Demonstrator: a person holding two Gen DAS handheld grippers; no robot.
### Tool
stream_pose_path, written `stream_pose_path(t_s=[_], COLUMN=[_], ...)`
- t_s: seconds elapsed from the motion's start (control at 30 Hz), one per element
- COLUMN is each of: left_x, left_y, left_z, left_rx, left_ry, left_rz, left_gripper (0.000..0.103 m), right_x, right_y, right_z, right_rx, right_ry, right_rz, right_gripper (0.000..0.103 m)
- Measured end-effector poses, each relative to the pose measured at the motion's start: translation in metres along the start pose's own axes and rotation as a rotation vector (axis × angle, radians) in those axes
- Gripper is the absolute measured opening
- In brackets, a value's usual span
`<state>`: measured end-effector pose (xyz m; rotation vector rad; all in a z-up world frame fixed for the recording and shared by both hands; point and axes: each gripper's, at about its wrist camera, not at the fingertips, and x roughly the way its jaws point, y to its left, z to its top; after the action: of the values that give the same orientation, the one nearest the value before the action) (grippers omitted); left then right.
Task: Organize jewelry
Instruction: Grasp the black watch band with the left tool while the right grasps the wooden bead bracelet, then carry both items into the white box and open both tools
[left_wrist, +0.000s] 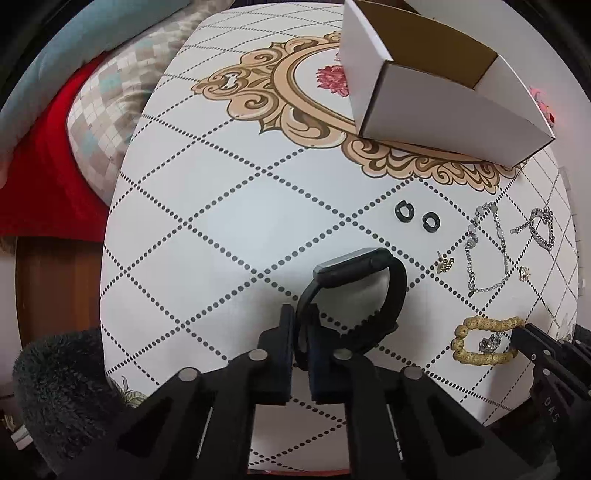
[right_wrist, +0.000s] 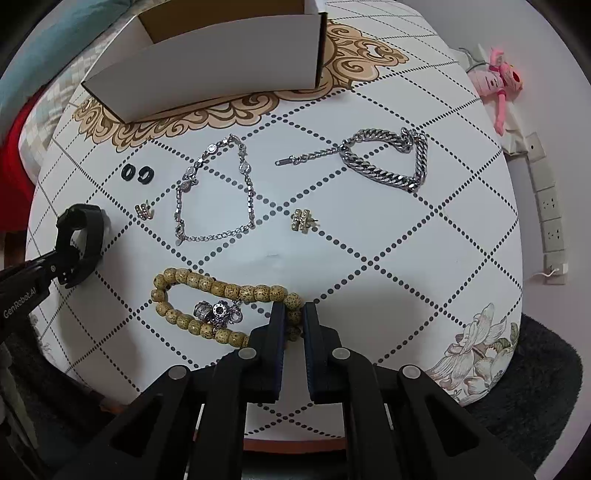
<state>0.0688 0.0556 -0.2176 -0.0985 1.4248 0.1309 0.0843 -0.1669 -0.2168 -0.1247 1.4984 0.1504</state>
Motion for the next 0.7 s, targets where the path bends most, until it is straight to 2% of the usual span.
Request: stream_pose_path(t_s=[0.1,0.27,0.53,0.7], left_x=[-0.005,-0.024,-0.071,-0.104], left_y=[-0.005,-0.013,-0.024,-0.028], left_z=[0.0,0.001,0.007,0.028], left_rx=[0.004,0.015,0.037,0.044], left_ry=[-0.01,-0.049,-0.122,-0.187], left_rz=[0.001,-0.017,-0.068,-0.1], left_gripper=[0.002,0.002,0.002,0.002], right_x=[-0.001,-0.009,-0.05,-0.086], right_y=[-0.001,-0.021,-0.009,-0.006], right_z=[0.0,0.0,0.016,0.033], right_rx=[0.022,0.117,0.075,0.046], right_ry=[-0.016,-0.026,-0.103,-0.168], right_rz=[0.028,0.182,0.251,0.295], right_gripper=[0.01,0.009,0.009,0.009])
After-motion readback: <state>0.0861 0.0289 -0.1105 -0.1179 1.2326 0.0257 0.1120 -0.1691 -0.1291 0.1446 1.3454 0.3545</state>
